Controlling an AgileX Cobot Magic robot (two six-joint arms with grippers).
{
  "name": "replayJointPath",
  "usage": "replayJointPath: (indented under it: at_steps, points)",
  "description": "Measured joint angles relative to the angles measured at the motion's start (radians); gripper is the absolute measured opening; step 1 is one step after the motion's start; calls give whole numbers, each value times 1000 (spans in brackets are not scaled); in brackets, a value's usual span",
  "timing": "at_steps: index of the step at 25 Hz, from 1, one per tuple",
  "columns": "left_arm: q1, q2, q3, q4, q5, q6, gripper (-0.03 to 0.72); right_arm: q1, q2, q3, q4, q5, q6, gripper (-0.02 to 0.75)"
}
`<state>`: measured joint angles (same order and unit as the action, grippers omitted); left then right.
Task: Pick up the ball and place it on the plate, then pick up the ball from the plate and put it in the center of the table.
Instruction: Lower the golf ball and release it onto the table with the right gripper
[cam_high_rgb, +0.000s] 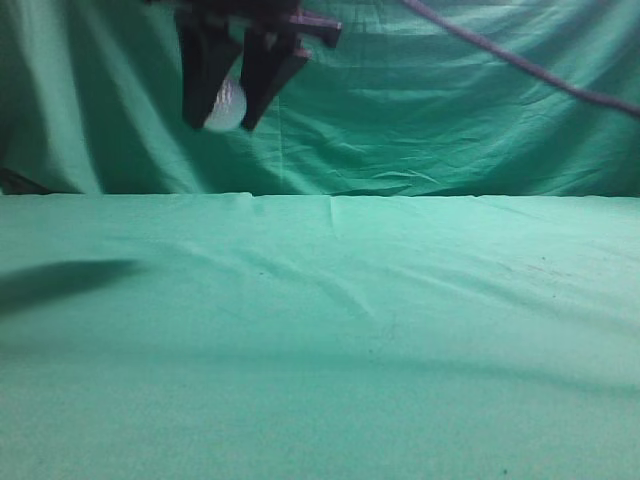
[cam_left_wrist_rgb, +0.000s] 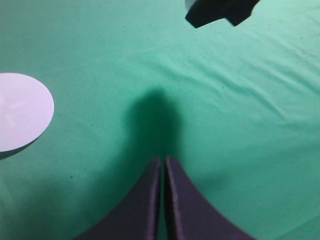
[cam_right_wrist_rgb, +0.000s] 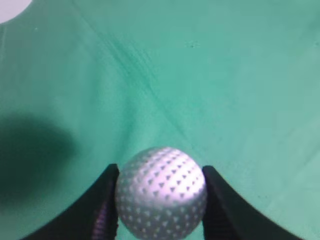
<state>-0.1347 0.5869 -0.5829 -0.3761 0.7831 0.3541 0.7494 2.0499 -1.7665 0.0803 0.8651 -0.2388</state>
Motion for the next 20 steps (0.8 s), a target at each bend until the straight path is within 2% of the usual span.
replayJointPath:
  at_steps: [4, 9, 20]
  points:
    - [0, 28, 0, 3, 0, 23, 0, 0, 98, -31, 2, -11, 0, 335]
    - [0, 34, 0, 3, -2, 34, 0, 0, 177, -51, 59, -42, -2, 335]
    - [0, 34, 0, 5, -2, 34, 0, 0, 209, -57, 78, -70, -33, 335]
